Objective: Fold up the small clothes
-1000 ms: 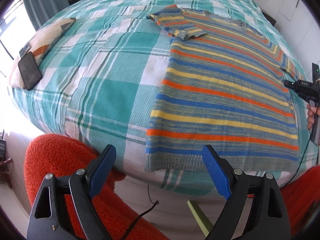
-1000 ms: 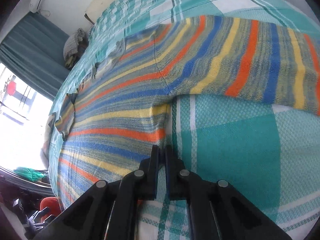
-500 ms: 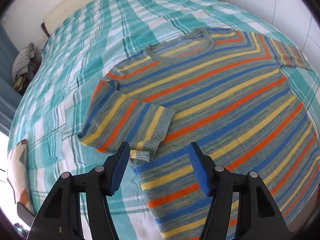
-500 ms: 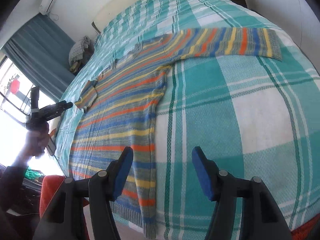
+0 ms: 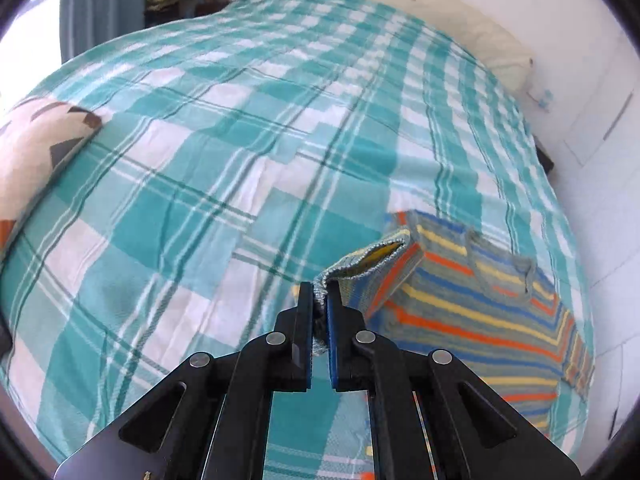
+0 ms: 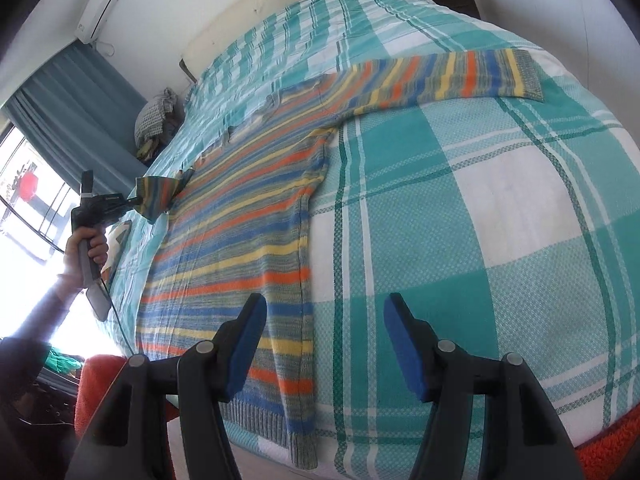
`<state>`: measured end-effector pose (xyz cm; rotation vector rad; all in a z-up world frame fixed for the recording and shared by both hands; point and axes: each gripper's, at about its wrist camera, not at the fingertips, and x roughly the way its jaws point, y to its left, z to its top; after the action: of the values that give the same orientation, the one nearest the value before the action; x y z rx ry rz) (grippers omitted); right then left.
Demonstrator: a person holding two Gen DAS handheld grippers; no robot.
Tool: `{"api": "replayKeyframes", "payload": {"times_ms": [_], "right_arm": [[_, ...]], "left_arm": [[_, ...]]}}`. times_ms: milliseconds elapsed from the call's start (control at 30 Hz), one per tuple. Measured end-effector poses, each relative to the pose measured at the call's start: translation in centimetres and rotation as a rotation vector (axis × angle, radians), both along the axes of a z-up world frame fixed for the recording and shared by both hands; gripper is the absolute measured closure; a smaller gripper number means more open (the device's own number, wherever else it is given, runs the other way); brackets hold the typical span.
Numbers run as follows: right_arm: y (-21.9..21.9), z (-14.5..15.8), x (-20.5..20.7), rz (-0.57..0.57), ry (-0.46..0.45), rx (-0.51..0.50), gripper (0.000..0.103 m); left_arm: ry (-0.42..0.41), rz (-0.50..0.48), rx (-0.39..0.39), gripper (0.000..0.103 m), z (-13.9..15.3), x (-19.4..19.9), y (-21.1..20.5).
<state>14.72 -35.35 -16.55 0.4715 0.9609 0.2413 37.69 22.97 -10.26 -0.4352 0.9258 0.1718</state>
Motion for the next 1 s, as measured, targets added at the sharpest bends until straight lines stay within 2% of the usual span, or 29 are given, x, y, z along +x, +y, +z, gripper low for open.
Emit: {"api": "replayKeyframes", "payload": {"times_ms": [67, 133, 300, 467, 667, 700, 767, 833, 867, 933, 1000], "right_arm": [[0.3, -0.2, 0.3, 0.005, 0.003, 0.001, 0.042], [0.6, -0.5, 0.5, 0.015, 0.008, 0.002, 0.042], [1.4, -0.9, 0.7, 0.041, 0.021, -0.018, 0.042], [1.5, -1.2, 0.7, 0.038, 0.030, -0.026, 0.042], [1.6, -1.7, 1.0, 0.043, 0.048, -0.033, 0.042], [1.7, -1.7, 1.0, 0.046, 0.049, -0.033, 0.042], [1.8, -1.6, 1.1, 0.052, 0.046, -0.035, 0.042], [1.8, -1.5, 1.1, 0.055, 0.042, -0.037, 0.042], [1.8, -1.5, 1.1, 0.055, 0.041, -0.034, 0.042], [1.7, -1.6, 1.2, 0.054, 0.042, -0.026, 0.042], [1.7, -1.8, 1.3, 0.054, 0.046, -0.019, 0.042]], "left_arm": [[0.044, 0.153, 0.018, 0.099, -0.8, -0.3, 4.6], [0.096, 0.221, 0.043, 0.100, -2.4, -0.5, 7.2], [0.156, 0.248, -0.012, 0.100, -5.9, -1.7, 8.6], [0.196, 0.308, -0.055, 0.101, -8.2, -3.2, 9.5], [0.235, 0.289, -0.011, 0.100, -9.7, -2.9, 9.5], [0.234, 0.298, -0.021, 0.096, -9.7, -3.0, 9.8], [0.228, 0.395, -0.019, 0.094, -9.3, -4.0, 11.4], [0.215, 0.461, -0.053, 0.085, -9.1, -5.4, 13.3], [0.200, 0.474, -0.074, 0.084, -8.9, -6.1, 13.9], [0.147, 0.459, -0.074, 0.082, -7.7, -7.1, 14.2], [0.095, 0.393, -0.037, 0.073, -6.4, -7.1, 13.1]]}}
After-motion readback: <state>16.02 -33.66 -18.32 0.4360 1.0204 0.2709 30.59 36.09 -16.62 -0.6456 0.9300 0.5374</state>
